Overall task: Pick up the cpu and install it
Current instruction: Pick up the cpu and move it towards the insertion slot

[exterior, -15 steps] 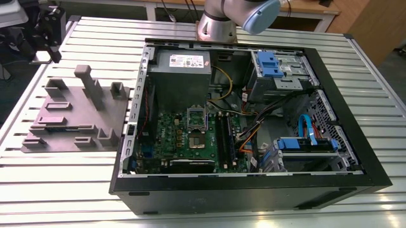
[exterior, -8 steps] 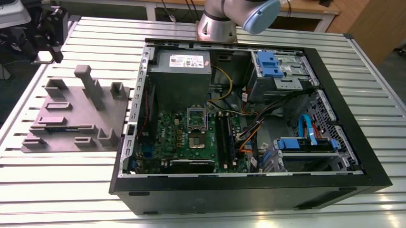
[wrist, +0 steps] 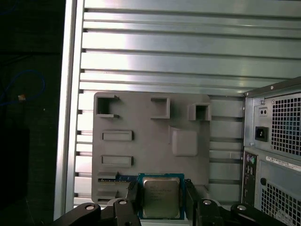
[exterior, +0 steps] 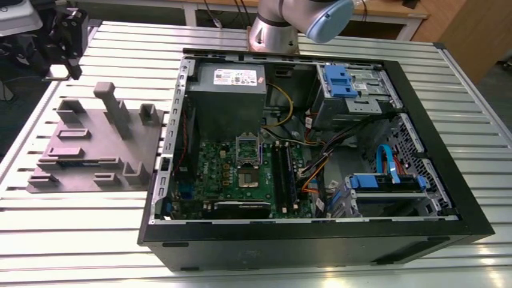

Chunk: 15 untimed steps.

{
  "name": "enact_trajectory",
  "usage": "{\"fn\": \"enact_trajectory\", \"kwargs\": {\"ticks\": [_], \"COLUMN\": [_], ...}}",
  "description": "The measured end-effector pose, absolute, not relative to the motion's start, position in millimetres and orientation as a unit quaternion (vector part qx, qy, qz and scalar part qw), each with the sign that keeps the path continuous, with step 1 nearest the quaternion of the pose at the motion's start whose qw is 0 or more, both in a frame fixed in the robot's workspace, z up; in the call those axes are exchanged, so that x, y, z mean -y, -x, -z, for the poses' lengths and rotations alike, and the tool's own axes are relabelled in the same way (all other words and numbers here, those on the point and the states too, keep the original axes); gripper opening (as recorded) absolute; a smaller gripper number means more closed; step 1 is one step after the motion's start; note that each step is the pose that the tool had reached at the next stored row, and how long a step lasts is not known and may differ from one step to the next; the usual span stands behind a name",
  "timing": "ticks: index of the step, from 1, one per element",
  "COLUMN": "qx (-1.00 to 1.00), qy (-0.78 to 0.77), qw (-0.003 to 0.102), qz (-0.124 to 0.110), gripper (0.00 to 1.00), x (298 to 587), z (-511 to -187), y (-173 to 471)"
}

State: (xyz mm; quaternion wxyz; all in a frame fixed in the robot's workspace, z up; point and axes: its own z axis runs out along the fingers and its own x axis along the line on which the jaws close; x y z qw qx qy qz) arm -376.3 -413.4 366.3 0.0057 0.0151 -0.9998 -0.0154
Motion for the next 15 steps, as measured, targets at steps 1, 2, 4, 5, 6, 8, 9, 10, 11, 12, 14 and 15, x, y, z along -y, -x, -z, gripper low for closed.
{"fn": "enact_trajectory", "kwargs": {"ticks": [1, 2, 4, 5, 6, 8, 9, 10, 11, 12, 14, 15], "qx": [1.0, 1.0, 1.0, 1.0, 1.0, 1.0, 1.0, 1.0, 1.0, 1.0, 1.0, 1.0], "qy": [-0.015, -0.015, -0.015, -0.015, -0.015, -0.015, -0.015, -0.015, -0.015, -0.015, -0.015, -0.015], "qw": [0.006, 0.006, 0.006, 0.006, 0.006, 0.006, 0.006, 0.006, 0.006, 0.006, 0.006, 0.006], "qz": [0.015, 0.015, 0.015, 0.015, 0.015, 0.015, 0.015, 0.015, 0.015, 0.015, 0.015, 0.015], "gripper": [0.47, 0.47, 0.47, 0.47, 0.47, 0.47, 0.47, 0.47, 0.47, 0.47, 0.47, 0.47], "x": [413.4, 413.4, 413.4, 413.4, 413.4, 413.4, 413.4, 413.4, 413.4, 413.4, 413.4, 413.4], "z": [-366.3, -366.3, -366.3, -366.3, -366.3, -366.3, -366.3, -366.3, -366.3, -366.3, -366.3, -366.3], "y": [376.0, 375.7, 374.9, 374.5, 374.1, 373.4, 372.9, 372.5, 372.2, 371.8, 370.9, 370.6]}}
